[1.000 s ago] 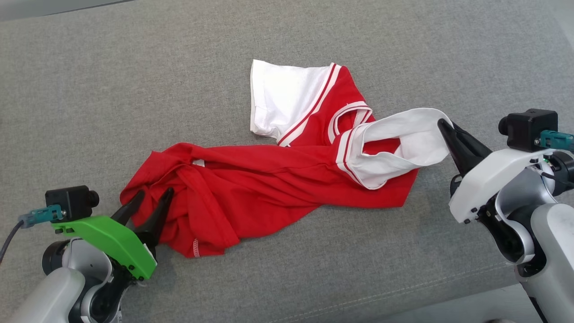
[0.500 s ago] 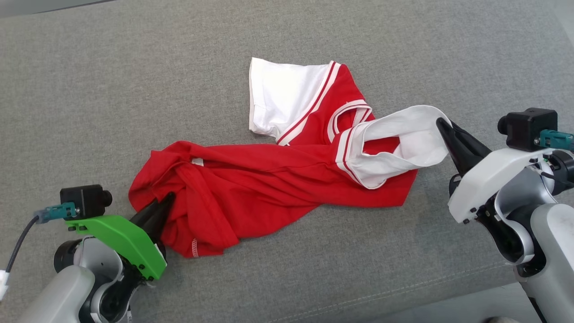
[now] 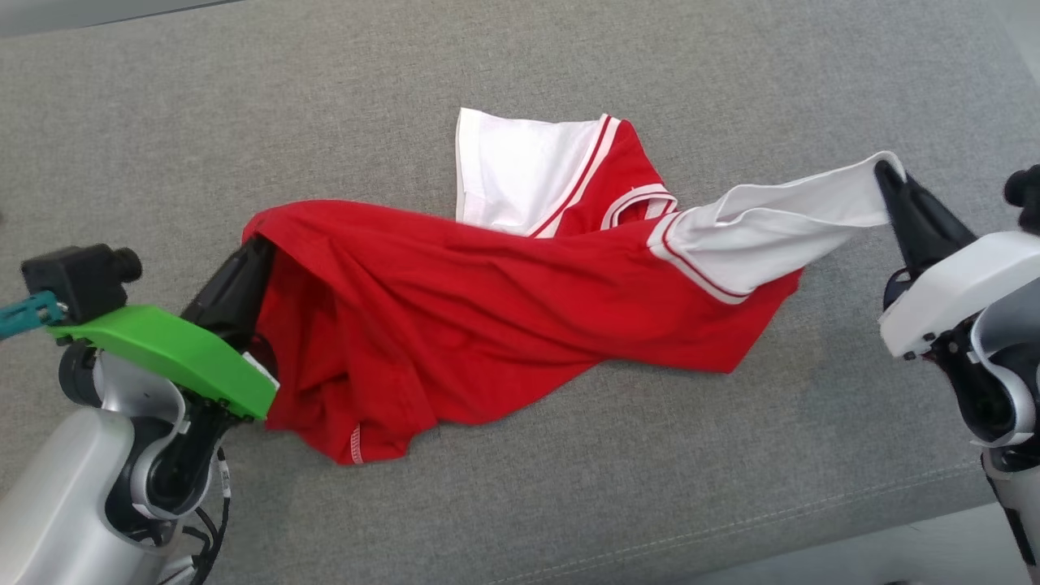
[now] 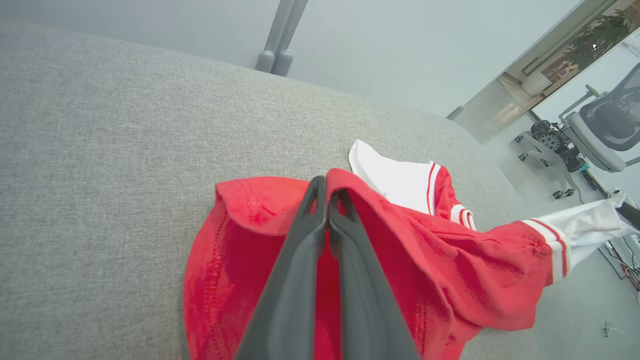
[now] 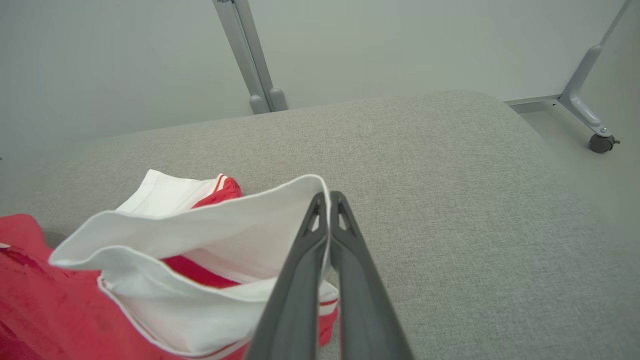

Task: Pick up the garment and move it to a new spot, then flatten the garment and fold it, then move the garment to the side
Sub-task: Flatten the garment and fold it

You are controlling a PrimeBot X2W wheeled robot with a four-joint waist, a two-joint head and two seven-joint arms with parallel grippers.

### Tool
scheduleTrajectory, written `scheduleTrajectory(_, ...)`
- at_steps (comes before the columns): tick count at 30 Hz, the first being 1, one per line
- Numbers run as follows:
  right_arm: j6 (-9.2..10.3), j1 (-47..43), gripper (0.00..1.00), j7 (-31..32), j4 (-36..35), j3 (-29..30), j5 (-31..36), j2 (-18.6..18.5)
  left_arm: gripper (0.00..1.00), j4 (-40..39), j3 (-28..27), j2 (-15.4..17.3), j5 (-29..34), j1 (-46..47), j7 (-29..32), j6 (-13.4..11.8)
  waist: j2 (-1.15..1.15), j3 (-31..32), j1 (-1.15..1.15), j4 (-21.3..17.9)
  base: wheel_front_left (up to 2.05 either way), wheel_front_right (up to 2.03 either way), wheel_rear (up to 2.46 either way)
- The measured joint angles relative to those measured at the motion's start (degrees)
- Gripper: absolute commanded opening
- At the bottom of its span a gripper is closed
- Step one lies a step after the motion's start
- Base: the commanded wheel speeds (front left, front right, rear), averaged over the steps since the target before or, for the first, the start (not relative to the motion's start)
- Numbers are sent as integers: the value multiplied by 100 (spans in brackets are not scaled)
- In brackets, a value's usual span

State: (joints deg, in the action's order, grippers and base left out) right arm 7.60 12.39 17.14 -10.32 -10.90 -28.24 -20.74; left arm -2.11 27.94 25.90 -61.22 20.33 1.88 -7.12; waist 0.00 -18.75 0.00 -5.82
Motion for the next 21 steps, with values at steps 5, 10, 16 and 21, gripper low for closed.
scheduleTrajectory(5,0,70,0,-47,-157,492,-88,0,0,-513,-409,132,-285,36,-144,92,0,111,0,83,0,0,0)
scheduleTrajectory(10,0,245,0,-43,-308,765,-279,-22,0,-936,-669,203,-800,36,-75,314,0,224,0,189,0,0,0)
scheduleTrajectory(16,-2,1055,0,119,-586,635,-639,76,0,-956,-1093,479,-1254,380,211,368,0,336,0,309,0,0,0)
scheduleTrajectory(21,-2,1899,0,179,-650,877,-842,115,0,-1011,-1254,800,-1235,1193,506,419,0,414,0,365,0,0,0)
